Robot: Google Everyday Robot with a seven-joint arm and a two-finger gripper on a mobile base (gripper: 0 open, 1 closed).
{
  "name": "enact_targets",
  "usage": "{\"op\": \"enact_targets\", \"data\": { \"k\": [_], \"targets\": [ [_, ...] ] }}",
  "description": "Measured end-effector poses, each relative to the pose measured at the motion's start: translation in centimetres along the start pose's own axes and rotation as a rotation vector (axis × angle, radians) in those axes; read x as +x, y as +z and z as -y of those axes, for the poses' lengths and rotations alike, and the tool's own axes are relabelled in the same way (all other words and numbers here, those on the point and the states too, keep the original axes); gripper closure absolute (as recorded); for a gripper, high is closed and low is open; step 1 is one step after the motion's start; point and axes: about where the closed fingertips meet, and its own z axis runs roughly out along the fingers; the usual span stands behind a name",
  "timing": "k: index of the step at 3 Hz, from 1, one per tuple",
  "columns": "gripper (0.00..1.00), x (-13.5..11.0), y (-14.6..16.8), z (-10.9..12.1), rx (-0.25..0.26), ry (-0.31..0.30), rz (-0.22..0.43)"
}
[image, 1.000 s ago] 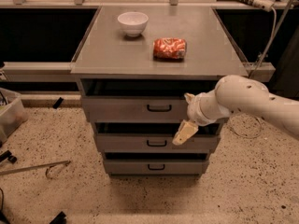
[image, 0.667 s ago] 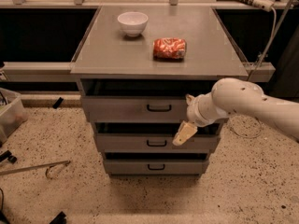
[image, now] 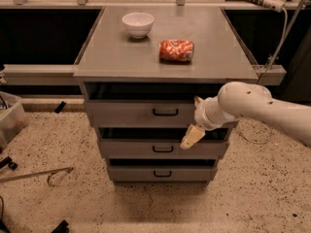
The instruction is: Open top drawer
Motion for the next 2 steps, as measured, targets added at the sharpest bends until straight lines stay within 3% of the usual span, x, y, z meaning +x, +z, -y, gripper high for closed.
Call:
{"op": "enact_targets", "data": {
  "k": [1, 2],
  "targets": [
    [0.0, 0.12, 0.34, 0.34, 0.004, -0.002, -0.011],
    [0.0, -0.1, 1.16, 1.15, 0.04, -0.021, -0.016]
  ]
}}
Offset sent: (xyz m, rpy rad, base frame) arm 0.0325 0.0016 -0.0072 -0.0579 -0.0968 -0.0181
